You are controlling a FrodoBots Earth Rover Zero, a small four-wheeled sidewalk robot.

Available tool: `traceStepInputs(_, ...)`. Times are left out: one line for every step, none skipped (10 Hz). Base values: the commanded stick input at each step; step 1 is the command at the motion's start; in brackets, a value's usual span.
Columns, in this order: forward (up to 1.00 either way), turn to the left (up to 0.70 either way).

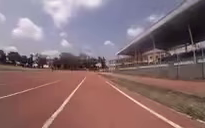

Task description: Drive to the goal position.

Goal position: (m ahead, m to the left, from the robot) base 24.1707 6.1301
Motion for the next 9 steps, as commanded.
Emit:
traceStepInputs(0.70, 0.00)
traceStepInputs(0.70, 0.00)
traceStepInputs(0.70, 0.00)
traceStepInputs(0.70, 0.00)
traceStepInputs(0.70, 0.00)
traceStepInputs(0.70, 0.00)
traceStepInputs(0.70, 0.00)
traceStepInputs(0.70, 0.00)
traceStepInputs(0.70, 0.00)
